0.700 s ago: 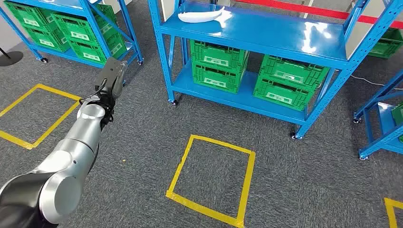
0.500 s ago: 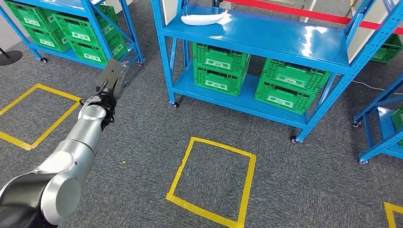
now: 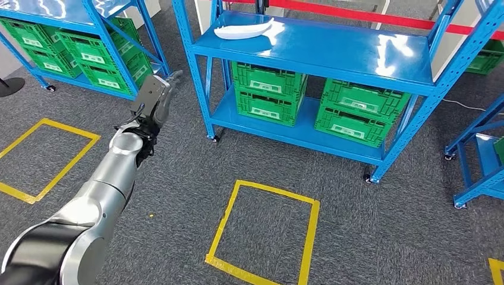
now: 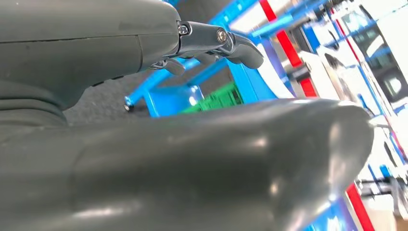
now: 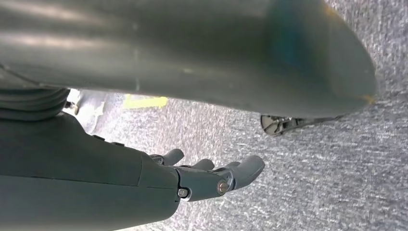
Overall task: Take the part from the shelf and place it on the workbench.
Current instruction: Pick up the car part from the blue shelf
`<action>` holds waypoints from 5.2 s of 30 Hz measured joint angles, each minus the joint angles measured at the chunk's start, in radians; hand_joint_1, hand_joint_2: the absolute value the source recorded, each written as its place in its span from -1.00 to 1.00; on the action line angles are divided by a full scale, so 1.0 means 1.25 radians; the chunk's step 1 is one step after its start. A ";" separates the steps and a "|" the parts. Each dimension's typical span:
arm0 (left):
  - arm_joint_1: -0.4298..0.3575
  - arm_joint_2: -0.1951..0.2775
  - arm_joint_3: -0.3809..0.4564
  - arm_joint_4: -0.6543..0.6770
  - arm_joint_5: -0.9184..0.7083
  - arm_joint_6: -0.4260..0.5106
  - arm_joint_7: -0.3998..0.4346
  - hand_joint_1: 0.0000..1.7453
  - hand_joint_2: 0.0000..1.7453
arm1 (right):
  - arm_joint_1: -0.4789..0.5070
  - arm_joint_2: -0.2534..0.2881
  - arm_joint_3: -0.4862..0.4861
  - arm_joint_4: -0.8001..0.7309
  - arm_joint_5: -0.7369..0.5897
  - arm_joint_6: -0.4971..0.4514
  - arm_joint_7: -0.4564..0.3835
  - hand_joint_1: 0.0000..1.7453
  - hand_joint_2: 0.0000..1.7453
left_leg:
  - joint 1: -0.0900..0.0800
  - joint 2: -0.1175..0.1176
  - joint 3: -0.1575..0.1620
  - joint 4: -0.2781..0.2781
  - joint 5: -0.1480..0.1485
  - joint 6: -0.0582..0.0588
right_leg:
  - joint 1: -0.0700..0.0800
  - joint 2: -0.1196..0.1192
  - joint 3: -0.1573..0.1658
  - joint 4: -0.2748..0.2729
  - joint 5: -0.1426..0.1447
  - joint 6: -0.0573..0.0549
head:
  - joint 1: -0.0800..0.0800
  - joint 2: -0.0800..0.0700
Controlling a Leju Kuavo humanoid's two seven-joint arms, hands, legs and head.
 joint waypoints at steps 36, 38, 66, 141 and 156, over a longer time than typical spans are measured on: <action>0.123 0.039 -0.303 -0.326 0.204 -0.035 0.069 -1.00 -1.00 | 0.006 -0.004 -0.008 0.006 0.008 0.013 -0.019 -1.00 -1.00 | -0.011 0.003 0.046 -0.218 0.128 0.026 | 0.013 0.008 0.052 -0.005 -0.044 0.009 | 0.002 0.000; 0.127 0.039 -0.310 -0.342 0.211 -0.041 0.074 -1.00 -1.00 | 0.004 -0.004 -0.008 0.007 0.008 0.013 -0.019 -1.00 -1.00 | -0.012 0.001 0.059 -0.226 0.129 0.037 | 0.014 0.008 0.058 0.003 -0.039 0.020 | 0.003 0.000; 0.152 0.048 -0.394 -0.412 0.229 -0.040 0.124 -1.00 -1.00 | 0.008 -0.006 -0.008 0.011 0.010 0.029 -0.036 -1.00 -1.00 | -0.014 -0.021 0.107 -0.217 0.071 0.024 | 0.014 0.026 -0.042 0.007 0.040 0.003 | 0.001 0.000; 0.123 0.038 -0.393 -0.337 0.249 0.099 0.107 -1.00 -1.00 | 0.011 -0.009 -0.021 0.011 0.001 0.027 -0.049 -1.00 -1.00 | -0.013 -0.001 0.165 -0.229 0.037 0.050 | 0.011 -0.006 -0.108 0.071 0.051 0.033 | 0.004 0.000; 0.134 0.053 -0.377 -0.361 0.258 0.100 0.103 -1.00 -1.00 | 0.022 -0.008 -0.021 0.011 0.001 0.027 -0.051 -1.00 -1.00 | -0.008 0.002 0.017 -0.125 0.045 0.011 | 0.011 0.003 0.055 -0.006 -0.038 -0.003 | 0.000 0.000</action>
